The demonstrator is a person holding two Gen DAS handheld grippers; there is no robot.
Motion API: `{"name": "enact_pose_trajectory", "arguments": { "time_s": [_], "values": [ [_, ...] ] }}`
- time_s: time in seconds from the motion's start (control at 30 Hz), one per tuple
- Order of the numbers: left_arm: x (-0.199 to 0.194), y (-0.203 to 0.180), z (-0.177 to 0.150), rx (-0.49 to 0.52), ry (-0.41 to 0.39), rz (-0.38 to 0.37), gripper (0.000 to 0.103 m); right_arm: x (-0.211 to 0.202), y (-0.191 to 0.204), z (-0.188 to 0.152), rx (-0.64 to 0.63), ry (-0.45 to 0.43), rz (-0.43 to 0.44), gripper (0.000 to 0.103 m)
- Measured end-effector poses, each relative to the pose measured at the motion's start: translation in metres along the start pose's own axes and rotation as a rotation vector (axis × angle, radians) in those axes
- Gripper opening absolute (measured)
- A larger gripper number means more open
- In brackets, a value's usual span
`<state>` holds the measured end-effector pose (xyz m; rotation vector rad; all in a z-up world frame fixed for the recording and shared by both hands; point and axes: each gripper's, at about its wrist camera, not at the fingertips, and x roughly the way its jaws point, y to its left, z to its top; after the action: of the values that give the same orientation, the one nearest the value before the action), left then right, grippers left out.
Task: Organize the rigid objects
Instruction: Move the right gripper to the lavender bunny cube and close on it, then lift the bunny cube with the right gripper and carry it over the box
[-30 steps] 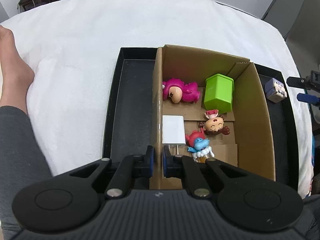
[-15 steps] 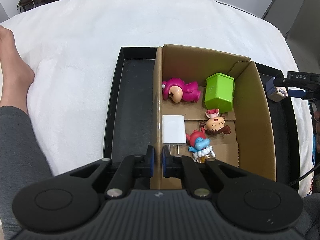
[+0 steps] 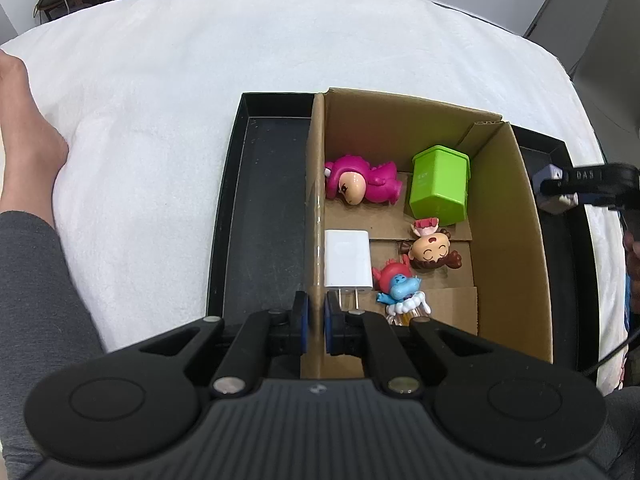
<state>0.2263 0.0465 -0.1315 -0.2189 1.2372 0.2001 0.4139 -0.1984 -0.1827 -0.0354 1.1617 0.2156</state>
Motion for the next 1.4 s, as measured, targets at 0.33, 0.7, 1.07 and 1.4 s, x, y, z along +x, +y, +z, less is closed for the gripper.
{"name": "enact_pose_trajectory", "arguments": {
  "time_s": [0.33,0.7,1.07,1.4],
  "values": [
    [0.0,0.002,-0.001,-0.009,-0.002,-0.008,0.007,-0.01,0.012,-0.019,-0.082,0.083,-0.001,0.044],
    [-0.001,0.003,-0.002,-0.037,0.001,-0.023,0.007,-0.029,0.011,-0.037,-0.084,0.085,0.034,0.044],
    [-0.001,0.005,-0.003,-0.051,-0.007,-0.04,0.008,-0.083,0.028,-0.032,-0.125,0.013,0.08,0.044],
    [-0.003,0.009,-0.006,-0.065,-0.017,-0.066,0.008,-0.119,0.056,-0.02,-0.175,-0.027,0.11,0.044]
  ]
}}
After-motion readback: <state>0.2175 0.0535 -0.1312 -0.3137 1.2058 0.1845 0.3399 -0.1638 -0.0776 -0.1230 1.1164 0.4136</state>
